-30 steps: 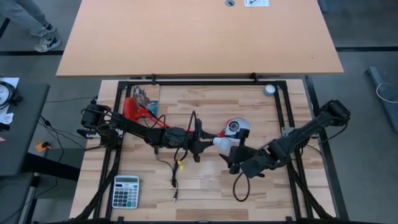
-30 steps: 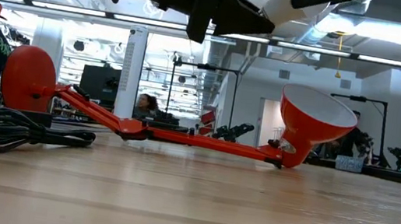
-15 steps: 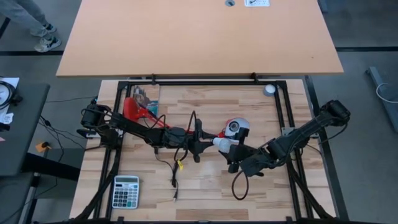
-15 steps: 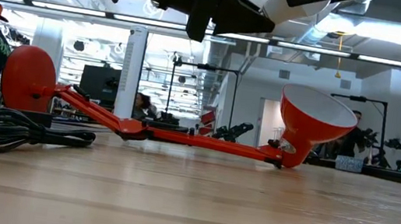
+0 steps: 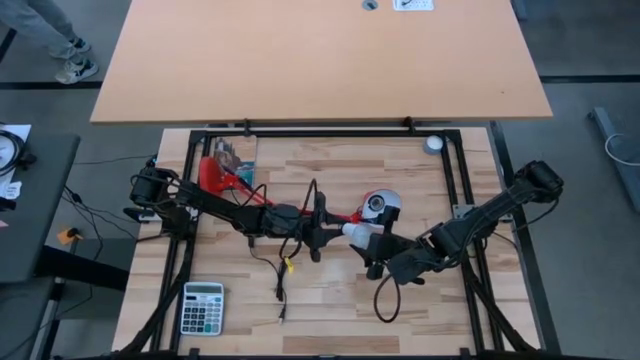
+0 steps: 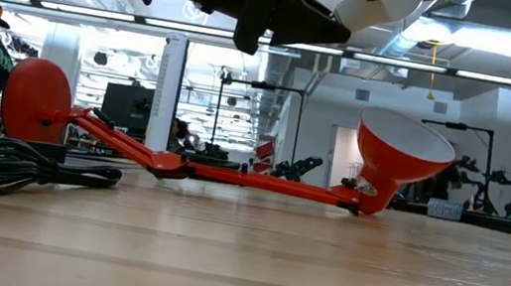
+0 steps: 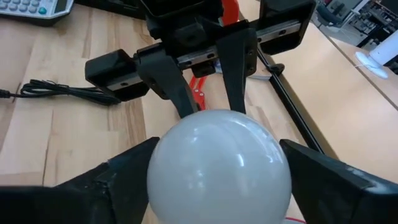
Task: Screw lightbulb
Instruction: Insert the lightbulb in the lamp
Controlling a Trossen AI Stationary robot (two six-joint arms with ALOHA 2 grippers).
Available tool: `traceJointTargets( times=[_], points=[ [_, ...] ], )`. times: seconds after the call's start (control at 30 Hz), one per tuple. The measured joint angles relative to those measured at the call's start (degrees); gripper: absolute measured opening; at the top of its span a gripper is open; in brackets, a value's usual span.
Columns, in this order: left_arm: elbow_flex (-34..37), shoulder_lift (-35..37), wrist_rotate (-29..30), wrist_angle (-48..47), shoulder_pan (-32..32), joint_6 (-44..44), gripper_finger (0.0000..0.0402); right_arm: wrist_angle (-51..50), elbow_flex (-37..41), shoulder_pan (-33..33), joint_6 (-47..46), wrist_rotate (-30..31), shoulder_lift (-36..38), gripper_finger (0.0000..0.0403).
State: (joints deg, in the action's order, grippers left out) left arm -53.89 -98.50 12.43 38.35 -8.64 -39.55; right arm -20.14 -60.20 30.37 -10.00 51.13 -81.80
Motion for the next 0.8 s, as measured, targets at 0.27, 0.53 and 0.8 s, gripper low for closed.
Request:
traceJointTargets(
  times=[0.27,0.53,0.8],
  points=[
    [0.0,0.0,0.11,0.09,0.02,0.35,0.0091,0.02,0.0,0.0,-0.04,0.02,0.0,0.0292],
    [-0.02,0.0,0.13,-0.72,0.02,-0.67,0.0118,0.1,0.0,0.42,-0.56,0.0,0.0,0.0288],
    [0.03,1.84,1.53,-8.96,0.3,0.57,0.0181,-2.19,-0.02,2.04,-3.48,0.4,0.11,0.0288]
  ],
)
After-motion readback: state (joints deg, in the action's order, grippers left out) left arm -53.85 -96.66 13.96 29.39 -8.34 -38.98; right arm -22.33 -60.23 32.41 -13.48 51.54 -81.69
